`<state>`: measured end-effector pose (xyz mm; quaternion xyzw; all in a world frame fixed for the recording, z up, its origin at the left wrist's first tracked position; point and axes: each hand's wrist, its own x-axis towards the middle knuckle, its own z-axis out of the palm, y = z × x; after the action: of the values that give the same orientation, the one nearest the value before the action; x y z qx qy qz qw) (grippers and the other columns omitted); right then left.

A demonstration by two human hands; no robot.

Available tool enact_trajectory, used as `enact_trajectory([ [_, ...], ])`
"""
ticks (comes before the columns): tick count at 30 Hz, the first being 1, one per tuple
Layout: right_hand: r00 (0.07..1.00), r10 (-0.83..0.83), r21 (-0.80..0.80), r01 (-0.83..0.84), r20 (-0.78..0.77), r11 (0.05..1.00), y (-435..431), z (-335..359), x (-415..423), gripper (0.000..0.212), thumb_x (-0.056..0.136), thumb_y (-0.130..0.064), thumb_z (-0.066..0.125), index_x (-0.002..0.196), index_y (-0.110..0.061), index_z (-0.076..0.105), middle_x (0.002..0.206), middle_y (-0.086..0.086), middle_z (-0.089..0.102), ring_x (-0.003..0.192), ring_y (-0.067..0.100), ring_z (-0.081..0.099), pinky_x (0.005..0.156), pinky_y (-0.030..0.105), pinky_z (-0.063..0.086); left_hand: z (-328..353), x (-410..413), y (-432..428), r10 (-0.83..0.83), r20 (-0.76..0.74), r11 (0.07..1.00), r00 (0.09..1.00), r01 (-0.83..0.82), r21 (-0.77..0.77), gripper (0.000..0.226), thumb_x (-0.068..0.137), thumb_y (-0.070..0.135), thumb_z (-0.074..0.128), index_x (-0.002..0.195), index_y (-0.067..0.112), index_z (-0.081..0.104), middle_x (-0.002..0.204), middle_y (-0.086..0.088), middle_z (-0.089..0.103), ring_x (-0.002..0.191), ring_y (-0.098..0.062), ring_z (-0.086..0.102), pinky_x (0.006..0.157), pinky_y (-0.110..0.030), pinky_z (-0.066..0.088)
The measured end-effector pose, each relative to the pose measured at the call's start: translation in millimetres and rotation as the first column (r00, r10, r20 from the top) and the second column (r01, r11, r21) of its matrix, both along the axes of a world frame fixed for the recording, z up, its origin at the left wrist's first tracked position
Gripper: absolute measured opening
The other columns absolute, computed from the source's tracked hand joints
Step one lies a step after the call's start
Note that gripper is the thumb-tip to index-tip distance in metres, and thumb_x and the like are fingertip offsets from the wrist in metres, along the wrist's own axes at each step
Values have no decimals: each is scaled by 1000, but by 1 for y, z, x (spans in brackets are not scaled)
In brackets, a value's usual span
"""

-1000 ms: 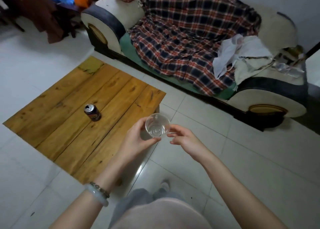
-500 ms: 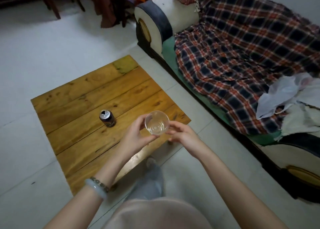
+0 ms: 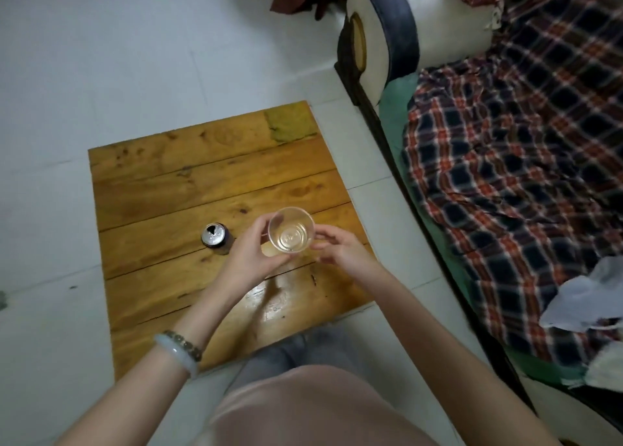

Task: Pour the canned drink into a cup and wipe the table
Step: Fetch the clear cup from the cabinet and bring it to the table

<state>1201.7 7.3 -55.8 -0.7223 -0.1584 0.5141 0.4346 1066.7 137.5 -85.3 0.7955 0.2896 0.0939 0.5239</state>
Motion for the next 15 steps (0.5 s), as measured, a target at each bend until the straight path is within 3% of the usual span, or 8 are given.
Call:
enact_trajectory([
  [4, 995, 99, -33, -99, 1, 995, 28, -24, 22, 48, 89, 9, 42, 132, -11, 50, 130, 4, 55, 113, 19, 55, 93, 39, 49, -24, 13, 14, 113, -51, 994, 992, -113, 5, 68, 66, 32, 84, 122, 37, 45, 119, 20, 55, 109, 2, 54, 93, -25, 47],
  [8, 984, 181, -27, -181, -5, 983, 55, -62, 42, 46, 90, 8, 41, 132, -8, 50, 118, 4, 57, 90, 4, 55, 71, 10, 48, -58, 26, 28, 228, -85, 973, 970, -230, -9, 65, 66, 28, 84, 119, 36, 47, 116, 21, 56, 108, 1, 56, 94, -27, 48],
  [10, 977, 211, -8, -211, -24, 977, 67, -89, 50, 47, 88, 11, 42, 130, -7, 53, 121, 5, 60, 98, 12, 59, 78, 15, 50, -82, 33, 34, 263, -101, 964, 959, -266, -21, 65, 66, 25, 84, 120, 35, 49, 118, 17, 57, 109, -1, 56, 94, -28, 48],
  [12, 977, 207, -8, -208, -52, 978, 76, -116, 57, 51, 82, 15, 43, 127, -7, 55, 123, 11, 61, 110, 26, 58, 89, 32, 49, -106, 40, 38, 295, -117, 952, 948, -302, -47, 66, 65, 25, 84, 120, 36, 49, 119, 16, 58, 110, -1, 56, 93, -23, 47],
  [13, 979, 196, -15, -197, -64, 980, 81, -130, 60, 52, 80, 17, 44, 126, -5, 56, 123, 13, 61, 111, 28, 58, 90, 34, 49, -118, 44, 40, 310, -121, 946, 943, -319, -58, 66, 65, 24, 85, 119, 37, 49, 118, 17, 58, 110, -1, 57, 91, -20, 47],
  [15, 983, 171, -37, -174, -66, 984, 88, -154, 68, 49, 79, 19, 46, 122, -2, 57, 119, 14, 62, 106, 23, 59, 84, 22, 49, -142, 50, 41, 344, -119, 932, 931, -354, -74, 66, 64, 22, 86, 117, 37, 50, 114, 21, 58, 106, 2, 58, 89, -20, 49],
])
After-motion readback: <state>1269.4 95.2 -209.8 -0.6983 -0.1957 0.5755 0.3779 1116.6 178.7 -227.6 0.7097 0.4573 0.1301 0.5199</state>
